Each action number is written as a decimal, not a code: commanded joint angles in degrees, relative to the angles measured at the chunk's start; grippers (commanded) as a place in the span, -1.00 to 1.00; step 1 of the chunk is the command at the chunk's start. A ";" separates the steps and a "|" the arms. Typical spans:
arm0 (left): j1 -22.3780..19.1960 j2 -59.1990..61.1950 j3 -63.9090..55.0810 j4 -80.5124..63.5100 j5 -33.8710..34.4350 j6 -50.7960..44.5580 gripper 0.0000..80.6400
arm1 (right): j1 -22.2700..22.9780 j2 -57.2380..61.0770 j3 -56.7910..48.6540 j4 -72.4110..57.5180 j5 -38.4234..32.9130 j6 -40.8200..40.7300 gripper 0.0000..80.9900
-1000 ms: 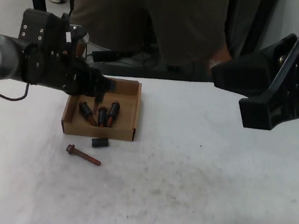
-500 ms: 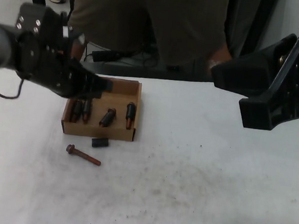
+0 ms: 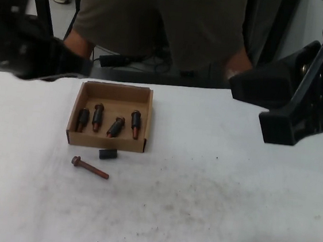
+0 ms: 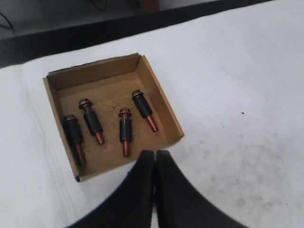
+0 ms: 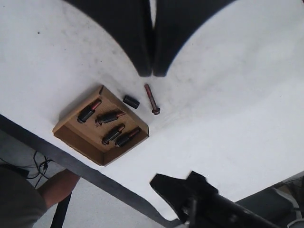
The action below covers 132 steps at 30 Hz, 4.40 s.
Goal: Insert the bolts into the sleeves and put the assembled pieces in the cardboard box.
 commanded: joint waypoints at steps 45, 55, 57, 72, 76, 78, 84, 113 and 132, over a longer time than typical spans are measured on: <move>0.17 -46.92 15.32 11.17 -0.72 -8.80 -0.98 | -0.22 55.32 -27.51 -0.10 2.44 -43.01 -0.31; 0.17 -46.92 15.32 11.17 -0.72 -6.25 -0.98 | 0.32 61.93 -29.94 -3.27 4.79 -50.40 -0.31; 0.17 -46.92 15.32 11.17 -0.72 -6.25 -0.98 | 0.75 62.76 -29.94 -4.90 5.92 -52.64 -0.31; 0.17 -46.92 15.32 11.17 -0.72 -6.25 -0.98 | 2.18 65.35 -29.94 -11.79 11.23 -56.05 -0.31; 0.17 -46.92 15.32 11.17 -0.72 -6.25 -0.98 | 2.18 65.50 -29.94 -13.44 11.23 -57.51 -0.31; 0.17 -46.92 15.32 11.17 -0.72 -6.25 -0.98 | 2.18 65.67 -29.94 -14.30 11.23 -58.30 -0.31; 0.17 -46.92 15.32 11.17 -0.89 -6.26 -0.98 | 2.18 65.77 -29.94 -14.61 11.23 -58.18 -0.31; 0.17 -46.92 15.32 11.17 -1.10 -4.26 -0.98 | 1.57 69.84 -29.94 -15.93 11.16 -60.40 -0.31; 0.17 -46.92 15.32 11.82 -2.00 -4.26 -0.98 | 0.62 70.04 -29.94 -10.07 10.02 -60.40 -0.81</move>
